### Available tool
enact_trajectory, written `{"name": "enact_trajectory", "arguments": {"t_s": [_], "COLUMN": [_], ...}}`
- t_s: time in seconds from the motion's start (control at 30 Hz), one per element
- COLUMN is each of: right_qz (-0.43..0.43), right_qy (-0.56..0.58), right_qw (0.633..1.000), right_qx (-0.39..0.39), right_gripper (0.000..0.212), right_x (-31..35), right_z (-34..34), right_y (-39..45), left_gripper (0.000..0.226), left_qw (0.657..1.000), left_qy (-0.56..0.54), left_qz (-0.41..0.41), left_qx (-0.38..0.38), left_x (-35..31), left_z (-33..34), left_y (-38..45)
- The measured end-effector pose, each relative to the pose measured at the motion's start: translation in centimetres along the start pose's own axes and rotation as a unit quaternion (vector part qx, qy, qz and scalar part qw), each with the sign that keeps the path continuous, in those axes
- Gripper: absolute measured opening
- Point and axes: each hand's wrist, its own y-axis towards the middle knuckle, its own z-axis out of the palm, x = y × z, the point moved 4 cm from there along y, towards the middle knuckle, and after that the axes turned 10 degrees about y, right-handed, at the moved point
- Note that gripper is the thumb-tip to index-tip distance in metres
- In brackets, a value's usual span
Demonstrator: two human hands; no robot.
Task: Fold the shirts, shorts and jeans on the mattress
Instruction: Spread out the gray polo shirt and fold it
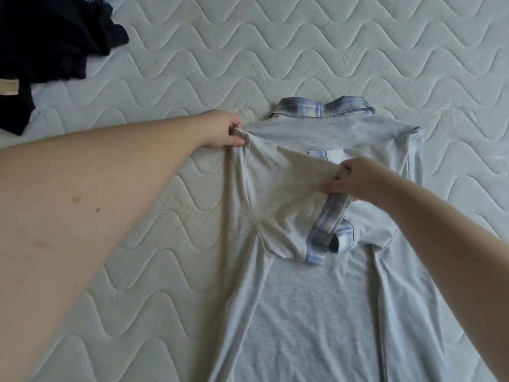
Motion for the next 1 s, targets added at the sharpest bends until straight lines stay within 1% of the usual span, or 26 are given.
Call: {"name": "enact_trajectory", "arguments": {"t_s": [0.03,0.07,0.13,0.23,0.3,0.37,0.47,0.5,0.6,0.63,0.67,0.7,0.73,0.77,0.8,0.87,0.93,0.97,1.0], "right_qz": [0.002,0.009,0.027,0.061,0.075,0.063,0.055,0.052,0.011,-0.004,-0.017,-0.026,-0.03,-0.029,-0.027,-0.005,0.029,0.036,0.032], "right_qy": [0.042,0.108,0.236,0.323,0.402,0.448,0.439,0.421,0.316,0.299,0.296,0.298,0.299,0.29,0.271,0.248,0.28,0.276,0.24], "right_qw": [0.999,0.994,0.971,0.944,0.912,0.892,0.896,0.904,0.943,0.947,0.947,0.945,0.944,0.946,0.95,0.958,0.954,0.957,0.968], "right_qx": [0.002,0.005,0.006,0.012,0.019,-0.002,-0.045,-0.058,-0.107,-0.12,-0.127,-0.134,-0.139,-0.144,-0.151,-0.148,-0.101,-0.08,-0.073], "right_gripper": [0.035,0.034,0.031,0.028,0.027,0.023,0.015,0.013,0.012,0.006,0.007,0.011,0.011,0.007,0.009,0.022,0.025,0.025,0.025], "right_x": [-0.7,-1.4,-2.7,-3.9,-4.1,-4.1,-4.2,-4.3,-4.2,-4.0,-3.8,-3.7,-3.7,-3.9,-4.0,-4.8,-5.2,-5.2,-5.2], "right_z": [0.5,1.0,1.7,2.7,3.8,4.5,4.9,4.7,3.7,3.4,3.1,2.8,2.7,2.7,2.6,2.6,2.9,3.0,3.0], "right_y": [-0.2,-0.3,-0.6,-0.9,-1.3,-1.5,-1.6,-1.7,-2.3,-2.5,-2.7,-2.9,-2.9,-2.9,-2.9,-2.7,-2.9,-2.9,-2.9], "left_gripper": [0.024,0.025,0.027,0.023,0.021,0.021,0.022,0.023,0.02,0.019,0.019,0.018,0.019,0.02,0.022,0.026,0.036,0.044,0.051], "left_qw": [1.0,1.0,0.999,0.988,0.988,0.992,0.994,0.993,0.991,0.991,0.989,0.987,0.984,0.98,0.976,0.967,0.958,0.951,0.944], "left_qy": [-0.016,-0.028,-0.045,-0.138,-0.139,-0.109,-0.089,-0.096,-0.092,-0.085,-0.083,-0.083,-0.087,-0.097,-0.112,-0.136,-0.155,-0.168,-0.178], "left_qz": [0.0,-0.003,-0.02,-0.051,-0.057,-0.059,-0.059,-0.06,-0.074,-0.081,-0.09,-0.099,-0.108,-0.117,-0.127,-0.144,-0.171,-0.195,-0.223], "left_qx": [0.006,0.006,0.005,0.043,0.035,0.002,-0.032,-0.036,-0.058,-0.069,-0.082,-0.097,-0.112,-0.127,-0.14,-0.159,-0.171,-0.171,-0.166], "left_x": [0.1,0.1,0.2,-0.1,-0.4,-0.6,-0.6,-0.5,-0.3,-0.3,-0.3,-0.4,-0.5,-0.7,-1.0,-1.8,-2.3,-2.3,-2.3], "left_z": [-0.2,-0.5,-1.0,-0.2,0.3,0.6,0.9,1.0,1.0,0.9,0.8,0.8,0.7,0.7,0.7,0.7,0.8,0.8,0.8], "left_y": [-0.2,-0.4,-0.4,0.0,0.3,0.5,0.5,0.4,0.1,-0.1,-0.2,-0.3,-0.4,-0.5,-0.6,-1.0,-1.4,-1.7,-2.0]}}
